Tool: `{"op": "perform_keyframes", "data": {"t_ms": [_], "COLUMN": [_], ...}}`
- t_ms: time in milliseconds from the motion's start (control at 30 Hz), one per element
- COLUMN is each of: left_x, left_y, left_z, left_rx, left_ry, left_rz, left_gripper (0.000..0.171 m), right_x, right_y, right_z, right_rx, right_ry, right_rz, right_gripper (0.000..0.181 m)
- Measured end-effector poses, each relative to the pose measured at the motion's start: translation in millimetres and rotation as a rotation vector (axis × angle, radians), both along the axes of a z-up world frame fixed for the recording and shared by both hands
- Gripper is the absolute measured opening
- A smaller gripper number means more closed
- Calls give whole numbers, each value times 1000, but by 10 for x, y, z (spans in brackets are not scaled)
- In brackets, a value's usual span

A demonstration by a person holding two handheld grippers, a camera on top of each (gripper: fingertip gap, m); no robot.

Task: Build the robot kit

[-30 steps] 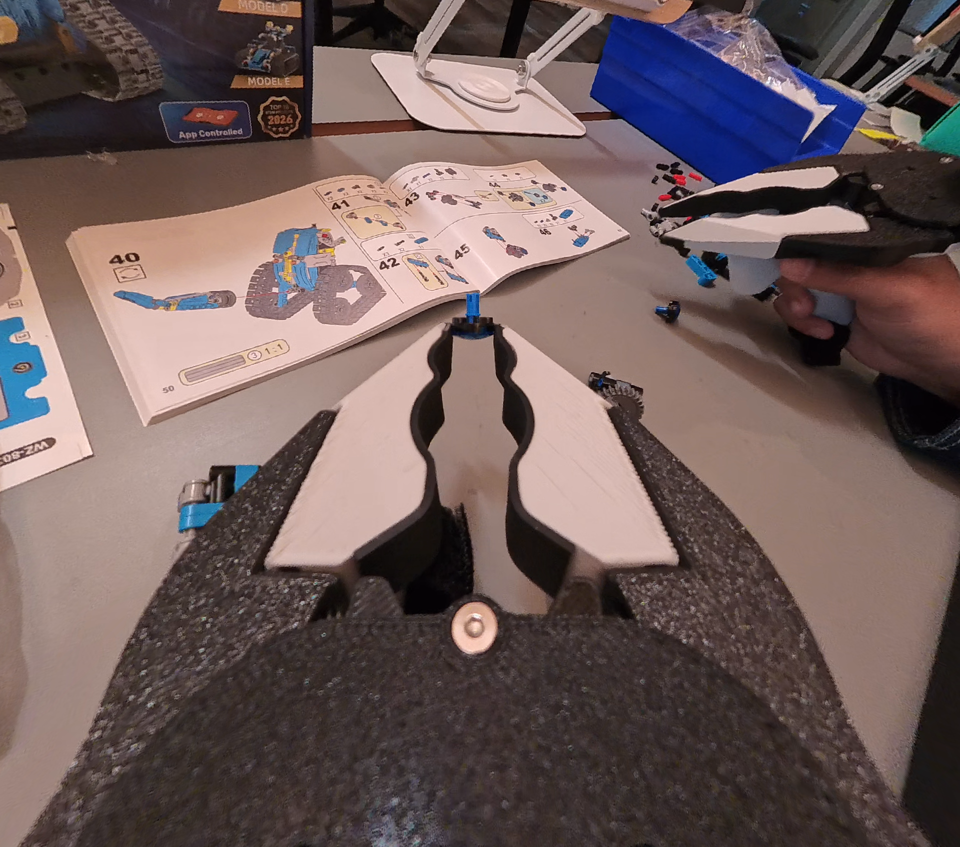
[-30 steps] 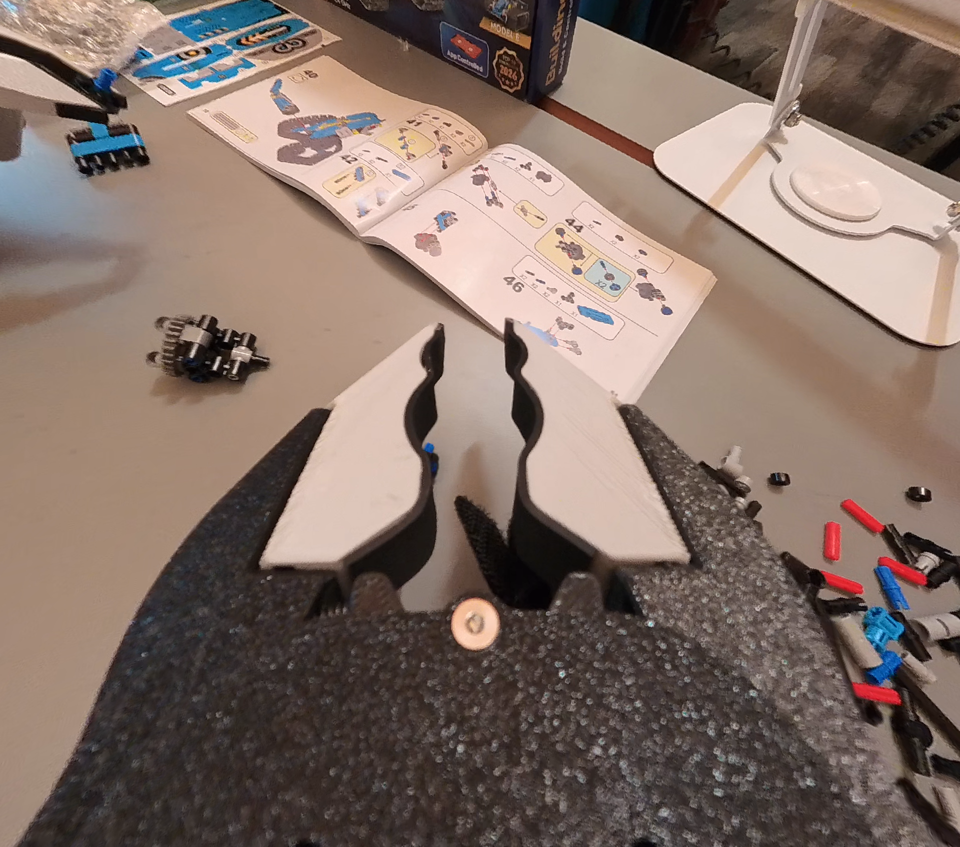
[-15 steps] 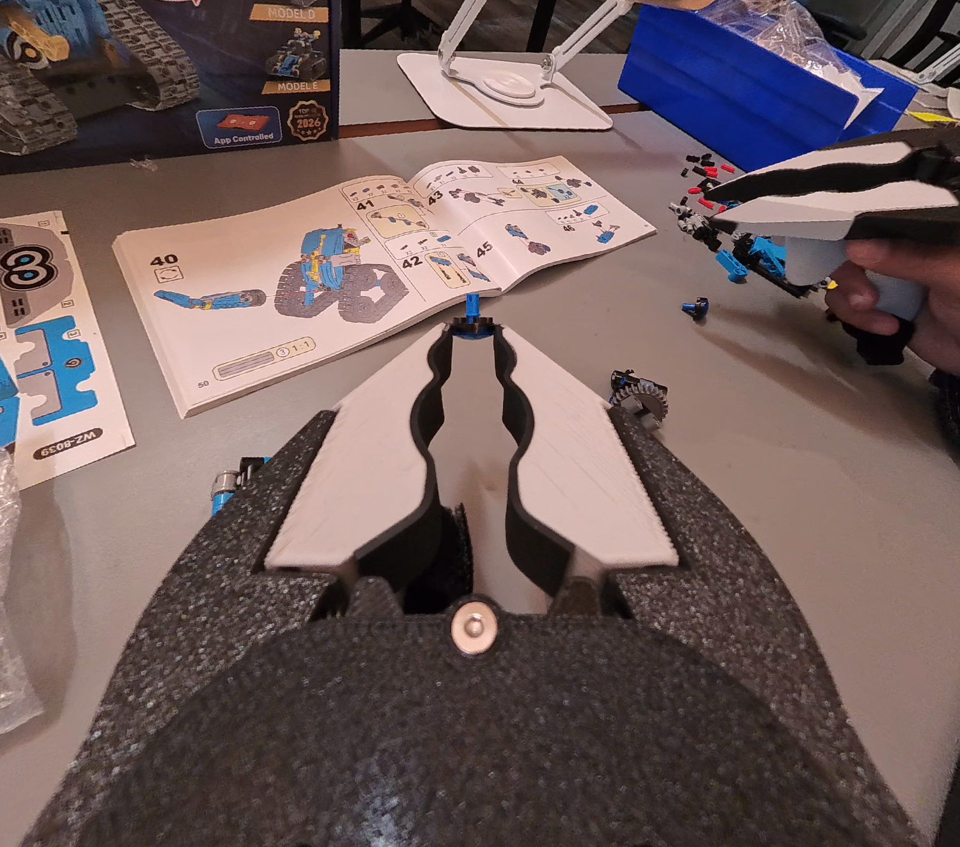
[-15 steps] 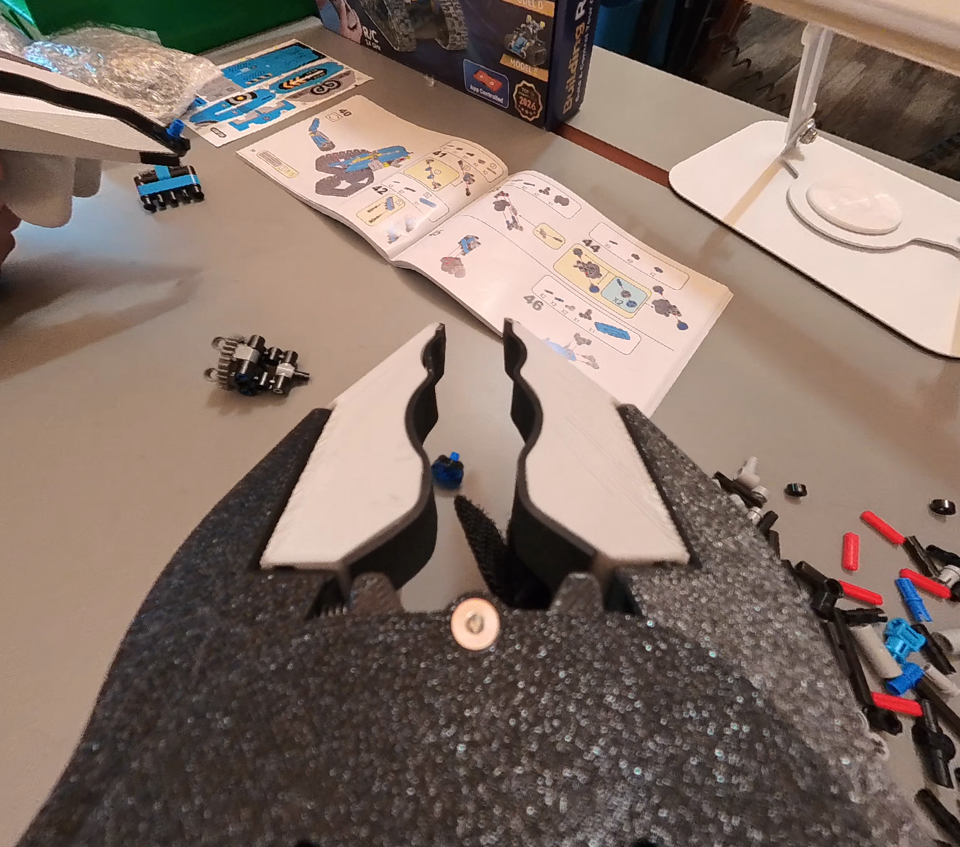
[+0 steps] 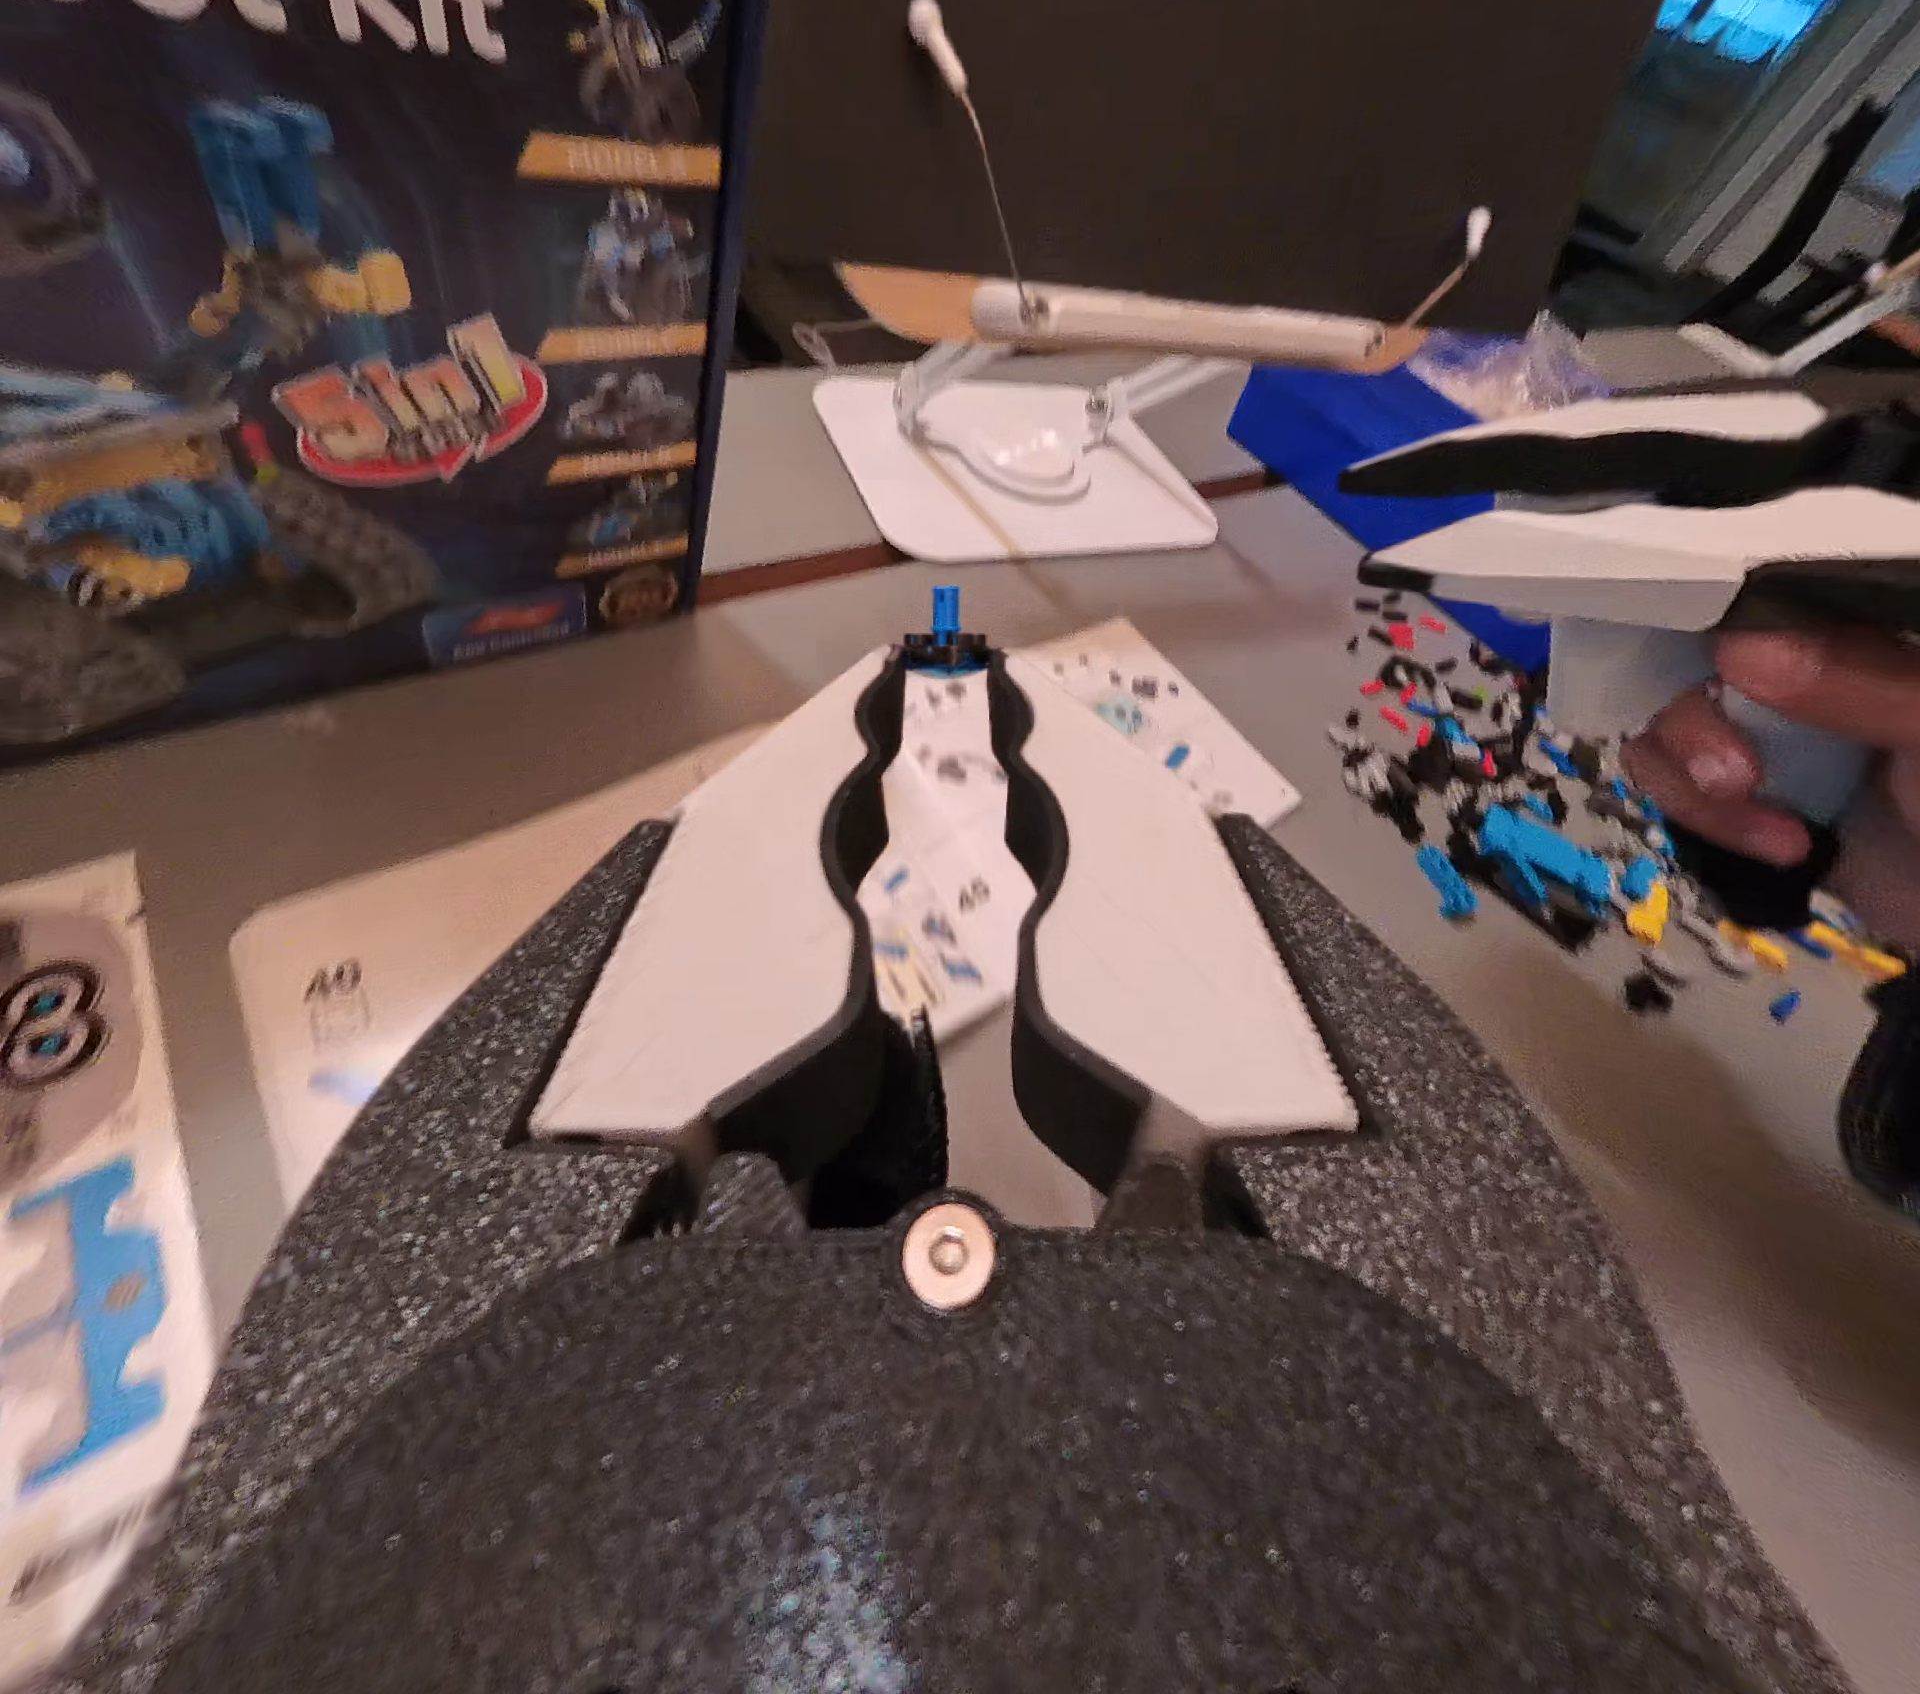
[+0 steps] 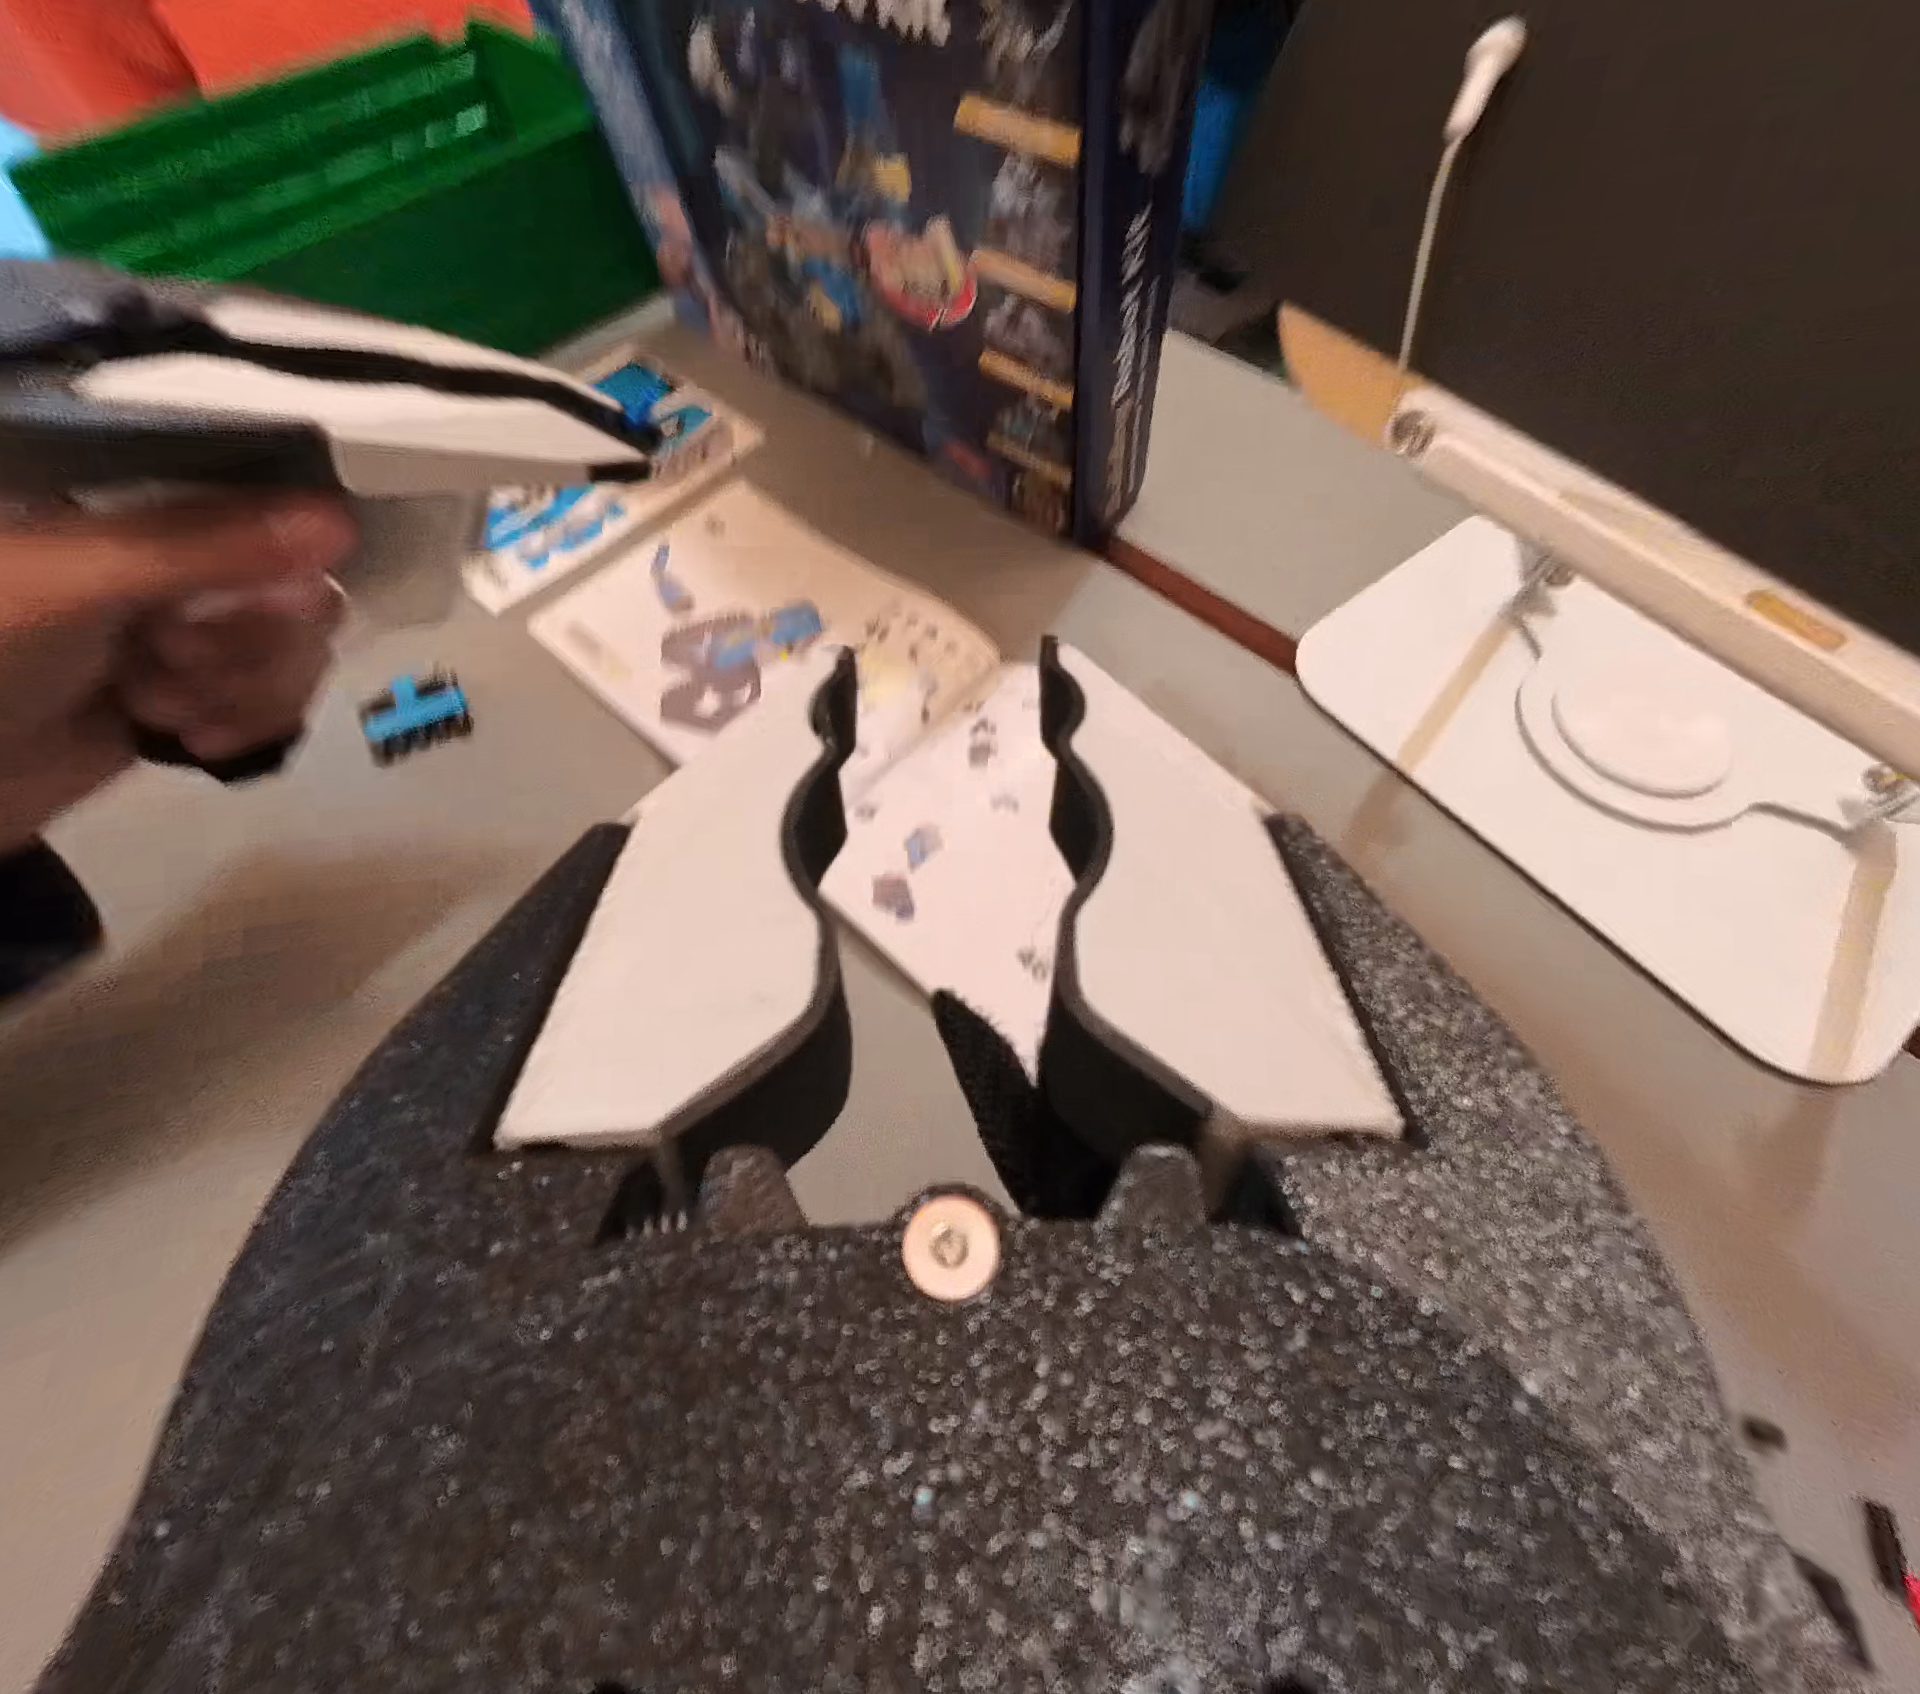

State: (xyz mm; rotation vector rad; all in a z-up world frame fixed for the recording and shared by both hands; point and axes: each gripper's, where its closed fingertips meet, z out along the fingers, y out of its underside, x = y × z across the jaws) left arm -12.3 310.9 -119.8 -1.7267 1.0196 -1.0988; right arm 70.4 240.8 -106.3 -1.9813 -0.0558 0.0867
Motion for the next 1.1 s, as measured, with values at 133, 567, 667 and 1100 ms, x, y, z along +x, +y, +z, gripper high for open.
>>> {"op": "perform_keyframes", "data": {"t_ms": [133, 567, 667, 1100], "left_x": [193, 251, 288, 332], "left_y": [22, -215, -218, -154], "left_z": [63, -16, -78, -224], "left_rx": [-118, -136, -95, -165], "left_ry": [-238, -370, -328, -318], "left_rz": [-56, -209, -213, -184], "left_gripper": [15, 16, 16, 15], "right_x": [56, -28, -148, -3], "right_y": [33, -152, -139, -119], "right_z": [-121, -585, -576, -742], "right_rx": [144, 111, 111, 66], "right_ry": [127, 201, 246, 138], "right_rz": [-58, -14, 35, 0], "right_gripper": [31, 31, 31, 28]}}
